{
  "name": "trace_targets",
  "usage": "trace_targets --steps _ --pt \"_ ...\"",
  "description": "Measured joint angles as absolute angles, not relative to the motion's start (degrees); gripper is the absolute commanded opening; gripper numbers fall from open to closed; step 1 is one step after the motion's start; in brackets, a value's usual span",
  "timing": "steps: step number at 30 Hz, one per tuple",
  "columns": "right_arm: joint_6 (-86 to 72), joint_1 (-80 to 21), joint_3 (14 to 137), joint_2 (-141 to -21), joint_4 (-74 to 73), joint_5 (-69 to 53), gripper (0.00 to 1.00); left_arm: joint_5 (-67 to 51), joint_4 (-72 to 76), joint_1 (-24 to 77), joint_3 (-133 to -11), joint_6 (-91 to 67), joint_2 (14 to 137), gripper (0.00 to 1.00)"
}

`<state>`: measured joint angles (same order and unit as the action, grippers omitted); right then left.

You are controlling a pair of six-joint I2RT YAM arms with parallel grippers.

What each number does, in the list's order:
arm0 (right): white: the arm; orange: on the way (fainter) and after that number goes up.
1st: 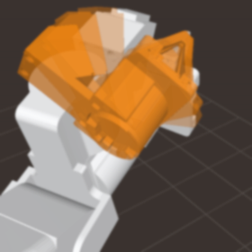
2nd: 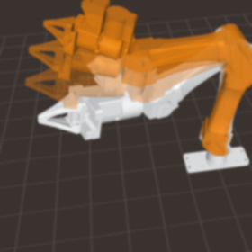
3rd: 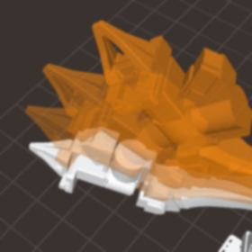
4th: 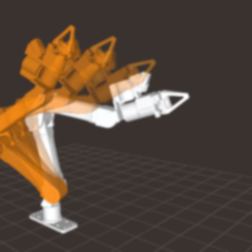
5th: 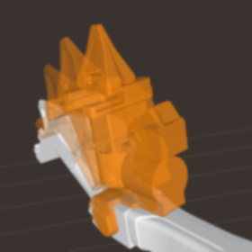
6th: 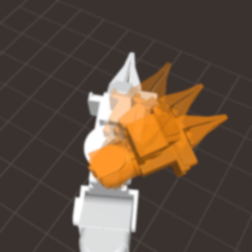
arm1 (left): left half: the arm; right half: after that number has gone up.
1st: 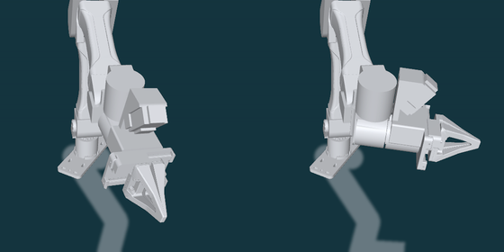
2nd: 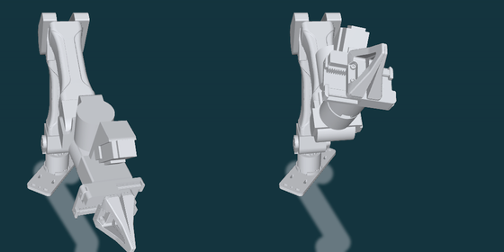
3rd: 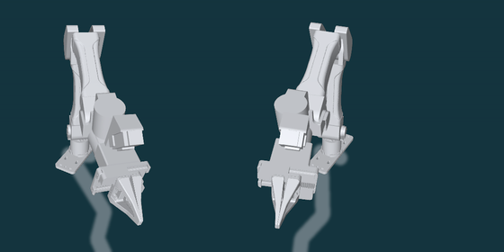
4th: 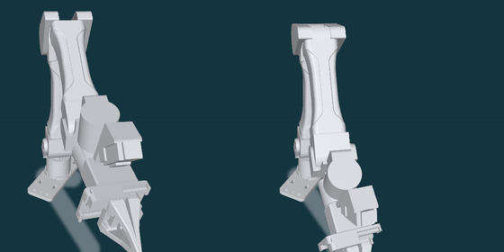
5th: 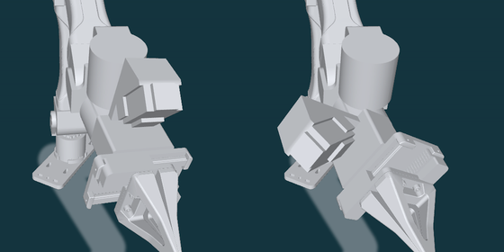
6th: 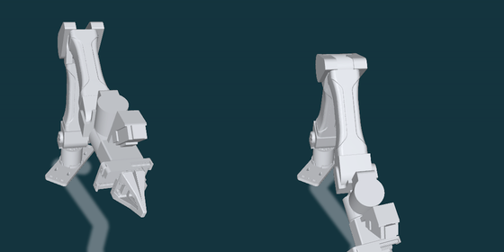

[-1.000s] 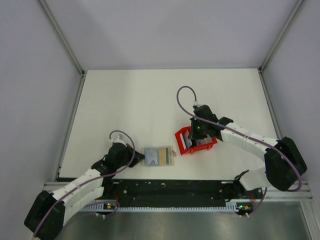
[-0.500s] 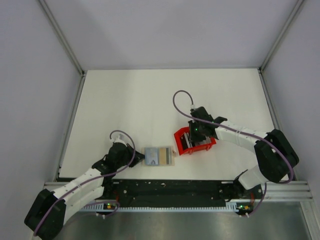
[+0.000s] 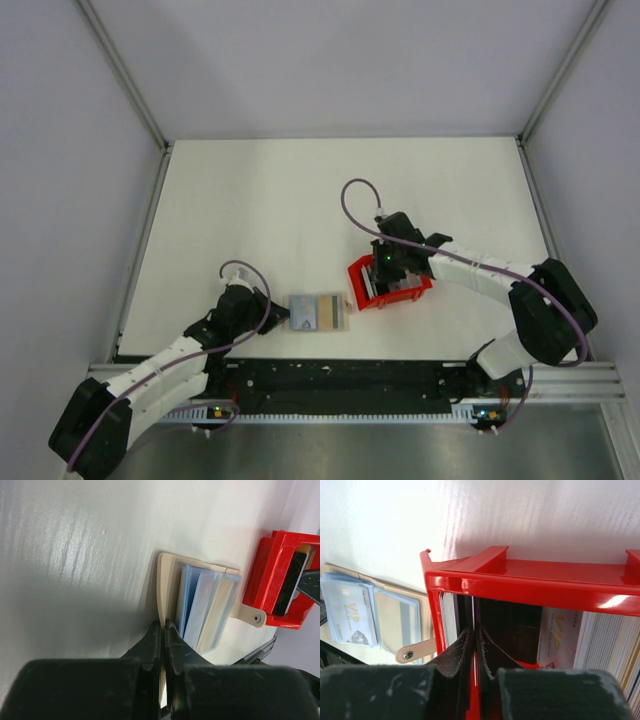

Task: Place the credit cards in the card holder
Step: Pick up the credit card from the storage box.

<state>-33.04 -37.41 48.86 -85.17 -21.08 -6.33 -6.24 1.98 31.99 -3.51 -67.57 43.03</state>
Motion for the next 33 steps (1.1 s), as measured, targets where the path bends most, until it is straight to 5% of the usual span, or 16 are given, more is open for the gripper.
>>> trace_targets --steps 33 --pt "-32.88 -58.39 71.0 -93.38 -41.41 26.2 0.0 -6.48 2.2 31.99 -3.51 -67.57 43.03 0.0"
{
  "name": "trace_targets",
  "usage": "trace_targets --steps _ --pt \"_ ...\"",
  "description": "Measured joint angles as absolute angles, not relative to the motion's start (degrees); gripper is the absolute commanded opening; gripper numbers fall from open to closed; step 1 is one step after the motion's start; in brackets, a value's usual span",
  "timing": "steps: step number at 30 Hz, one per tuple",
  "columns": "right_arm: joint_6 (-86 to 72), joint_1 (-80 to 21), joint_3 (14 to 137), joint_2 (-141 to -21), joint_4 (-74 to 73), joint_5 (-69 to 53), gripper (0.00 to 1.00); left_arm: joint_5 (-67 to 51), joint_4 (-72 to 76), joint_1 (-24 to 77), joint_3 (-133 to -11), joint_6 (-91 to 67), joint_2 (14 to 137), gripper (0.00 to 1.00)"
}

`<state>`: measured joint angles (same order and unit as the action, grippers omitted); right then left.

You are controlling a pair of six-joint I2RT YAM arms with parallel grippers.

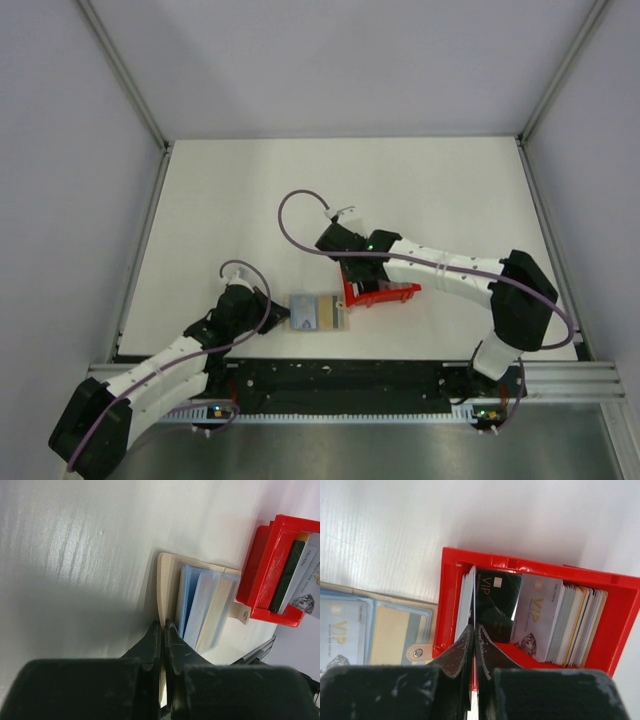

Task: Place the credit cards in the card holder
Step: Pick up the credit card from the storage box.

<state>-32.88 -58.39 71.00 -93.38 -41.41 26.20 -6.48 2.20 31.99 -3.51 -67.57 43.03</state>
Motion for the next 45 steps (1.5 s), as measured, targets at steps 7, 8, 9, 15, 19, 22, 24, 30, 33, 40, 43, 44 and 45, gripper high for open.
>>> trace_targets --steps 7,8,9,15,19,22,24,30,33,40,43,44,45 --pt "-38.76 -60.77 78.54 -100.4 -49.82 34.17 0.0 -6.61 2.22 31.99 -3.51 -67.57 43.03 0.0" --pt "-39.4 -61.12 79.35 -101.1 -50.74 34.98 0.0 -6.61 2.22 31.99 -3.51 -67.57 43.03 0.0" --pt "-40.23 -61.52 80.34 -101.89 -51.99 36.18 0.0 -6.63 2.22 31.99 -3.51 -67.57 43.03 0.0" --pt "-44.12 -63.9 84.73 -104.25 -57.71 41.8 0.0 -6.63 2.22 31.99 -3.51 -67.57 43.03 0.0" --pt "-46.17 -64.69 85.54 -104.31 -60.53 44.8 0.0 -6.63 2.2 31.99 -3.51 -67.57 43.0 0.0" --pt "-46.96 -65.36 85.56 -103.77 -61.32 45.56 0.0 -6.66 2.22 31.99 -3.51 -67.57 43.0 0.0" --pt "-46.57 -65.93 85.56 -102.56 -60.75 44.51 0.0 -6.66 2.2 31.99 -3.51 -67.57 42.89 0.0" --pt "-44.05 -66.39 81.49 -94.67 -51.53 34.89 0.0 -6.66 1.89 31.99 -3.51 -67.51 41.78 0.0" --pt "-43.09 -66.39 77.91 -92.12 -46.54 29.61 0.0 -6.63 1.04 31.99 -3.51 -67.09 40.58 0.22" --pt "-42.96 -66.32 72.55 -91.68 -37.67 19.99 0.0 -6.39 -4.86 32.03 -4.16 -65.63 35.4 0.65" --pt "-43.59 -65.41 68.93 -89.67 -33.85 16.25 0.0 -5.34 -9.02 32.03 -5.93 -65.12 33.89 0.67" --pt "-43.75 -64.93 67.59 -88.62 -32.84 15.03 0.0 -4.8 -10.85 32.03 -6.74 -64.64 33.76 0.7" --pt "-43.92 -64.45 66.54 -87.68 -31.99 14.24 0.0 -3.95 -12.93 32.03 -7.7 -64.2 33.71 0.7"
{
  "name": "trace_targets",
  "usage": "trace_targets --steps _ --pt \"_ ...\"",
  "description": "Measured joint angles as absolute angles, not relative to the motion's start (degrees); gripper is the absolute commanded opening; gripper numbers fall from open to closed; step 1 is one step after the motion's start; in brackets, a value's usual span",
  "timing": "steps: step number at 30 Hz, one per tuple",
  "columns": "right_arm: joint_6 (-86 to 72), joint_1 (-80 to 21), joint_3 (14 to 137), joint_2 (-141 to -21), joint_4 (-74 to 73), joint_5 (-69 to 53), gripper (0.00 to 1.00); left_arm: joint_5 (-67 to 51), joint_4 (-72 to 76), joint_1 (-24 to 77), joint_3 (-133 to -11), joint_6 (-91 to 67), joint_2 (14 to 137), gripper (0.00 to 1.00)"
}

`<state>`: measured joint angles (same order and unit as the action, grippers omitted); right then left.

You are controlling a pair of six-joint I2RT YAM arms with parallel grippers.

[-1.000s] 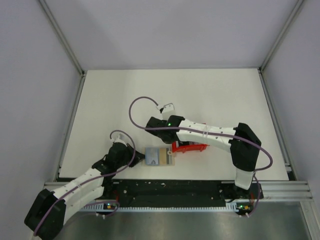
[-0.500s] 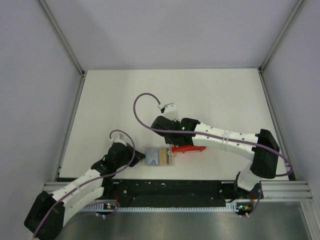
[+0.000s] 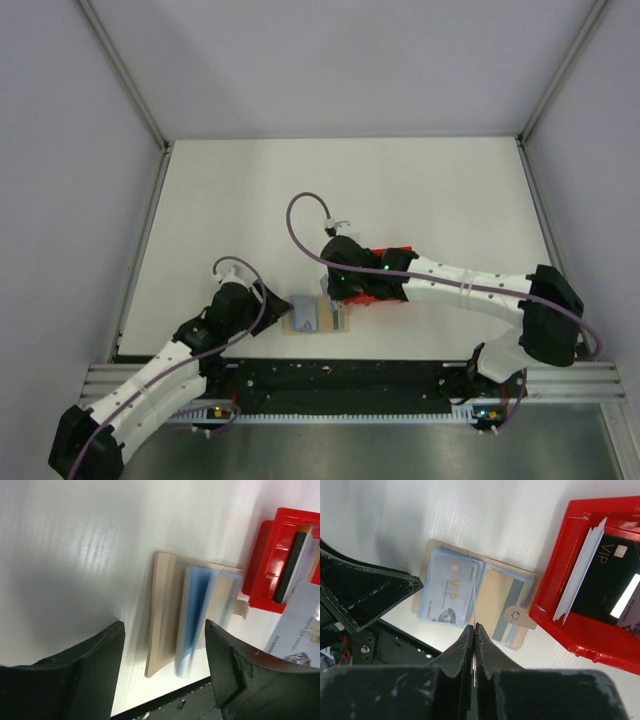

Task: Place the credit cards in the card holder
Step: Pick up the credit card from the storage box.

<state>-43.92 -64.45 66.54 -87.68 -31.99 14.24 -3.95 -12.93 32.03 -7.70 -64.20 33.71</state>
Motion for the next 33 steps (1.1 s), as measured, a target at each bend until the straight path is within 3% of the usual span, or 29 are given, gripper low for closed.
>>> trace_targets --steps 8,12,25,33 --pt "-45.28 -60.27 60.99 -82.96 -25.63 8.47 0.0 5.13 -30.72 32.03 -17.19 -59.92 32.08 0.73" --pt "-46.15 -60.12 58.39 -82.17 -22.13 5.54 0.0 4.6 -31.24 32.03 -20.58 -56.58 30.0 0.73" --pt "-51.7 -54.37 44.51 -66.59 -7.18 -4.32 0.0 -18.55 9.93 32.03 -8.27 -60.07 33.39 0.67" --pt "-53.74 -53.8 42.04 -64.62 -1.93 -8.03 0.0 -26.72 32.97 32.03 -6.35 -64.84 39.35 0.63"
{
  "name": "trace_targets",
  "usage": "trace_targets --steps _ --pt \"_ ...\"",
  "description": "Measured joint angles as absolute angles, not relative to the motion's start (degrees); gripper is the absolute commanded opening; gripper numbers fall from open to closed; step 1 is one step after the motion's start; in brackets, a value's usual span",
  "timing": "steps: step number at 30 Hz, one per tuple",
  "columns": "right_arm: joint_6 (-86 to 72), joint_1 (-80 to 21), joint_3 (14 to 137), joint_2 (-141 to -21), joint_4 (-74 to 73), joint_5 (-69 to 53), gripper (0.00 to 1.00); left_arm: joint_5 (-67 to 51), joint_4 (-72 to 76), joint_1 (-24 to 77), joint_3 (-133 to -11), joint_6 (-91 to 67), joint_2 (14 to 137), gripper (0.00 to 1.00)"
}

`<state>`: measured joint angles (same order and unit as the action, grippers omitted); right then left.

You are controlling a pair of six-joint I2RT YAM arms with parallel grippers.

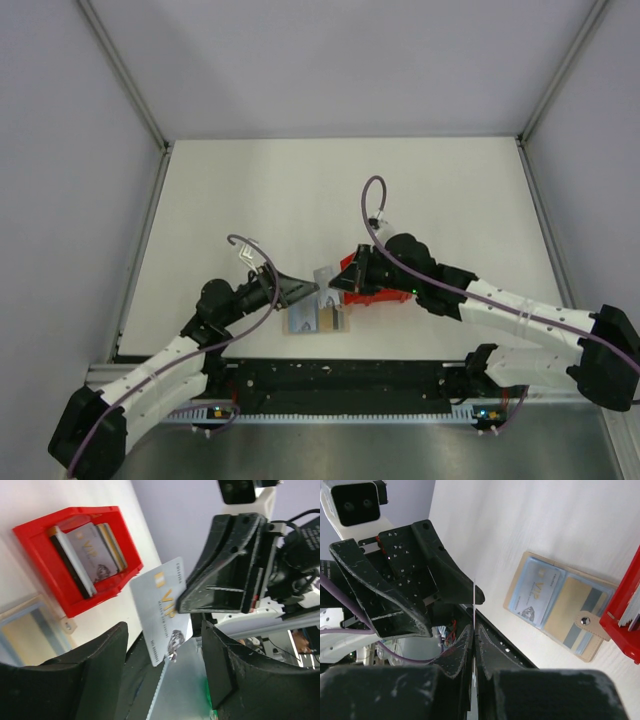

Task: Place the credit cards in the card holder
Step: Pick up the credit card from the storage box, then insert the credit card into the card holder.

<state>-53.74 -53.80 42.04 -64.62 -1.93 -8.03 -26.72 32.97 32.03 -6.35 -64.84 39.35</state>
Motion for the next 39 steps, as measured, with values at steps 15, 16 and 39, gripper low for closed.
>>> trace_targets --steps 15,16,39 --pt "-55.24 -53.34 41.6 -64.12 2.22 -11.44 0.0 -30.63 43.35 31.92 -5.39 -67.35 41.17 0.42" --pt "-55.31 -53.32 41.6 -64.12 2.48 -11.66 0.0 -30.63 43.51 31.92 -5.32 -67.55 41.19 0.39" --pt "-55.31 -52.62 41.6 -65.21 0.93 -11.35 0.48 -30.57 44.25 31.81 -4.16 -68.4 41.12 0.0"
